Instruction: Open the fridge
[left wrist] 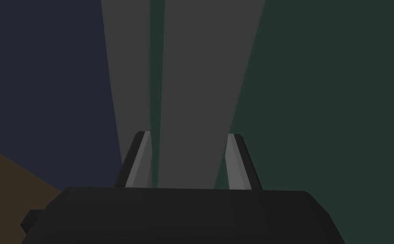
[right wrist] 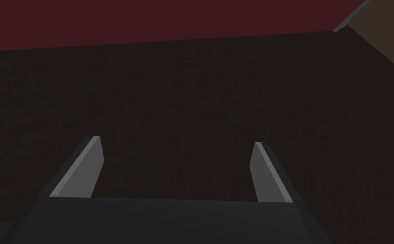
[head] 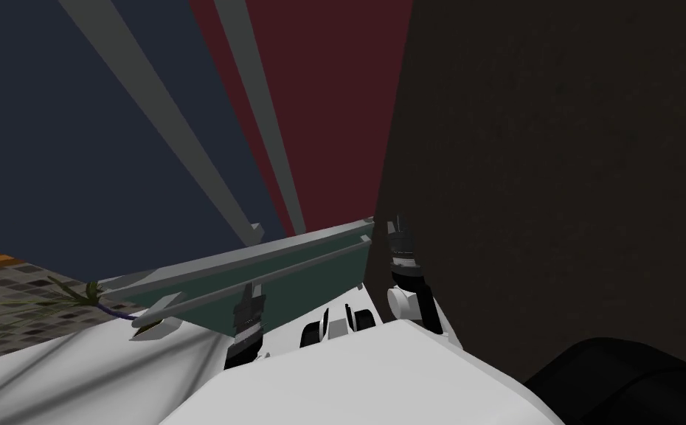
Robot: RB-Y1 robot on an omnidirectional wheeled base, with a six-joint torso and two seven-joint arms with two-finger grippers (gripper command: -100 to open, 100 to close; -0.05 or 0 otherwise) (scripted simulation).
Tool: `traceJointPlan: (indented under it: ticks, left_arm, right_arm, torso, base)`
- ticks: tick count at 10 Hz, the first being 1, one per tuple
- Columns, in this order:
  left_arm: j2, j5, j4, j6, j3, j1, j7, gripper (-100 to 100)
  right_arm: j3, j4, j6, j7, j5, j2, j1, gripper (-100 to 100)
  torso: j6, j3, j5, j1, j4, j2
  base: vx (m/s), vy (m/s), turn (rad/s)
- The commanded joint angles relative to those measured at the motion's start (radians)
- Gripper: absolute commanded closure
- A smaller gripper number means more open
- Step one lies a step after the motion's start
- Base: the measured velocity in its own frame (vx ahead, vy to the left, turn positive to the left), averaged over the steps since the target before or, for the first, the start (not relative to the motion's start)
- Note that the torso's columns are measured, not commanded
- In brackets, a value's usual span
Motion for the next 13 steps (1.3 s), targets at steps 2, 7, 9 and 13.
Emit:
traceJointPlan:
  ticks: [2,7,9,13]
  left_arm:
    - [0.03,-0.011,-0.007,-0.053,-0.028,0.067,0.058,100]
    - [0.06,-0.002,-0.075,0.026,-0.018,0.057,0.076,100]
    - [0.074,0.0,-0.102,0.055,-0.018,0.057,0.089,100]
    - [0.048,-0.026,-0.024,0.063,-0.065,-0.014,0.077,100]
  right_arm:
    - [0.0,0.0,0.0,0.0,0.0,0.0,0.0,0]
    - [0.0,0.0,0.0,0.0,0.0,0.0,-0.001,0]
    - [0.0,0.0,0.0,0.0,0.0,0.0,-0.001,0]
    - [0.0,0.0,0.0,0.0,0.0,0.0,0.0,0]
  torso:
    - [0.0,-0.001,0.001,-0.001,-0.001,-0.003]
    - [-0.002,0.002,-0.003,-0.003,0.003,0.005]
    - [-0.001,0.0,-0.006,-0.006,0.005,0.003]
    - [-0.004,-0.001,-0.001,0.002,0.001,-0.001]
  base:
    - [0.069,-0.053,0.119]
    - [-0.101,-0.043,0.019]
    - [-0.153,-0.058,0.011]
    - [-0.073,0.01,0.195]
